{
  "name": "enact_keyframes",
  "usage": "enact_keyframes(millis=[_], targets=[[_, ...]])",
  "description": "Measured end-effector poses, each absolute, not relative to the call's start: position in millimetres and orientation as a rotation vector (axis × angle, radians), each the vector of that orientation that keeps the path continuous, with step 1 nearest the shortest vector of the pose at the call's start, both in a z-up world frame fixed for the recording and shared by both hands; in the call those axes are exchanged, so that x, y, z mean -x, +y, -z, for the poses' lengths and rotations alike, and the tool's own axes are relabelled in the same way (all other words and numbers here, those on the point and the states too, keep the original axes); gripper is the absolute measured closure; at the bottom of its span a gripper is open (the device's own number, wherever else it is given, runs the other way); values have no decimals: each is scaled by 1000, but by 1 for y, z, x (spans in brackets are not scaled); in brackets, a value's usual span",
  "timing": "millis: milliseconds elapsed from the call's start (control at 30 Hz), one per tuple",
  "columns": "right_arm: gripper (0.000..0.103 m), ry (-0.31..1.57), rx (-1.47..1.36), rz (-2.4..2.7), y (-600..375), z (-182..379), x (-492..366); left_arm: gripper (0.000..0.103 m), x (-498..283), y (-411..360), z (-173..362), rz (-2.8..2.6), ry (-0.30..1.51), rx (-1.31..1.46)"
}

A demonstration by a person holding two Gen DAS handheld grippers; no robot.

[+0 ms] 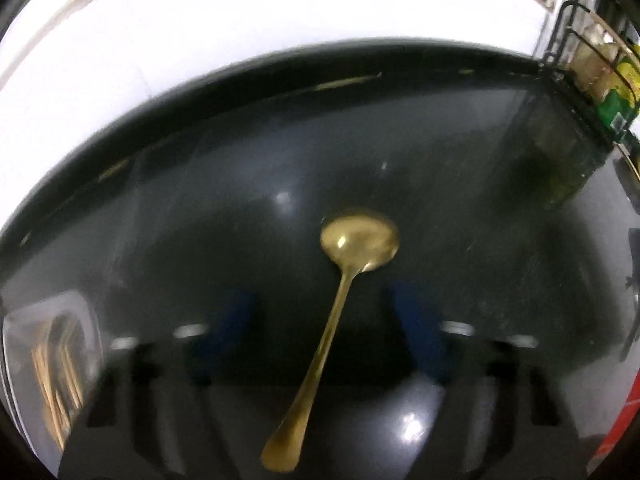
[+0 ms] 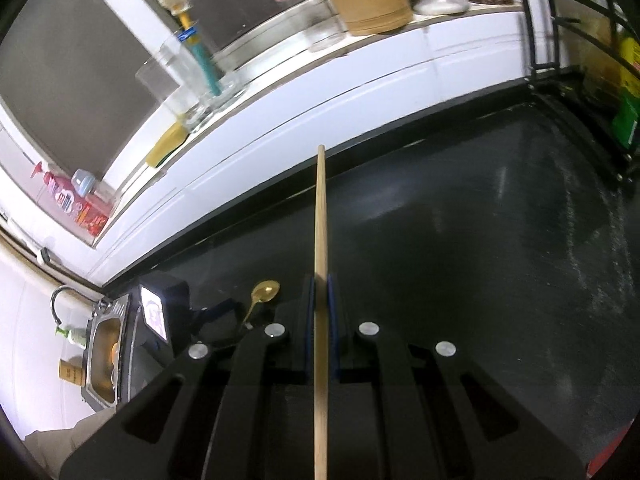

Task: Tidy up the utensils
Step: 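Carry the gold spoon and chopstick over the clear container and release both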

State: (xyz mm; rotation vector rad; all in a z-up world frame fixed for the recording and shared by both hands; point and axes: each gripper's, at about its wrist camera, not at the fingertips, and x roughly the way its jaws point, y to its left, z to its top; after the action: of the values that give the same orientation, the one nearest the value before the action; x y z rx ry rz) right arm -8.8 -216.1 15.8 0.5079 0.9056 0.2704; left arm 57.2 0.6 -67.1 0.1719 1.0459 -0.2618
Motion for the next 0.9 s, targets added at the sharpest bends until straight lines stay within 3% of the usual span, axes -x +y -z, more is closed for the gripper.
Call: enact_keyframes(millis=[33, 67, 233, 667, 900], targets=[[96, 905, -511, -266, -218, -15, 10, 99, -58, -1, 66, 246, 1046, -193], [96, 903, -513, -262, -220, -16, 10, 100, -59, 0, 66, 250, 1052, -165], [96, 892, -507, -261, -224, -19, 13, 100, -50, 7, 58, 270, 1076, -63], [96, 916, -457, -384, -171, -25, 5, 100, 7, 48, -47, 247, 906, 5], [96, 955, -383, -445, -115, -24, 4, 100, 32, 95, -53, 129, 917, 42]])
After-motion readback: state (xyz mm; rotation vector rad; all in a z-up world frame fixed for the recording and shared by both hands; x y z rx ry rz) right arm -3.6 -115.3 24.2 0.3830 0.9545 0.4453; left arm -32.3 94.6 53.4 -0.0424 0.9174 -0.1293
